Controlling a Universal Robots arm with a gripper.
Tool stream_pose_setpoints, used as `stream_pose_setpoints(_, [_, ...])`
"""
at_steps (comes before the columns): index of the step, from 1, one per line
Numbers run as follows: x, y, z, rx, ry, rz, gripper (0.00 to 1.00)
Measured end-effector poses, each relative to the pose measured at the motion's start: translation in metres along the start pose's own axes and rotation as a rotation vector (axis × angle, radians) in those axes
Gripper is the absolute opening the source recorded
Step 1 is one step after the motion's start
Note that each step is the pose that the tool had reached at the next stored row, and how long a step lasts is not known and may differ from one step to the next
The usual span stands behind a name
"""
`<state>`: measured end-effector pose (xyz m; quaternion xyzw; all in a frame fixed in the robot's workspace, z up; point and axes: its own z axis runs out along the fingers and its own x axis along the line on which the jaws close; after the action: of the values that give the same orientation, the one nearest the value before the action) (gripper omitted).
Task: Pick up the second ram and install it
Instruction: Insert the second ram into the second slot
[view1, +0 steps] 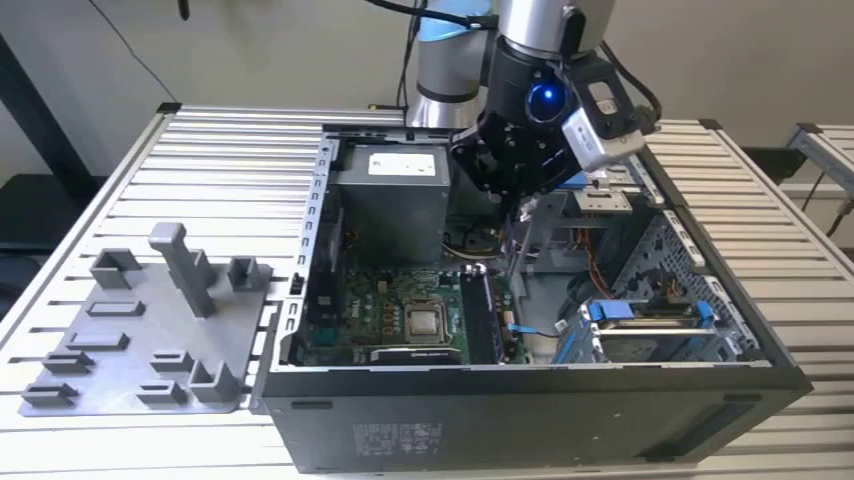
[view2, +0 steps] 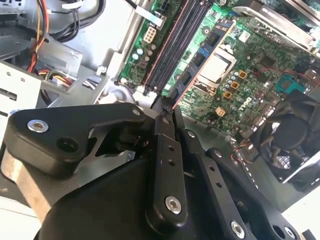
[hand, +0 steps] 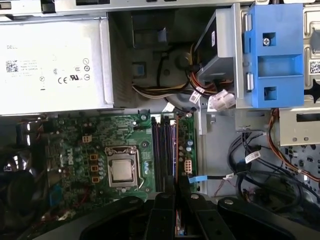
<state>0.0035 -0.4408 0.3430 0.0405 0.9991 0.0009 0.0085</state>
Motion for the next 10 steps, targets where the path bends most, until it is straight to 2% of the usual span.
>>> stream_pose_setpoints(10, [0.0003,0.0000,0.0159,0.0007,-0.0001,0.000,0.14])
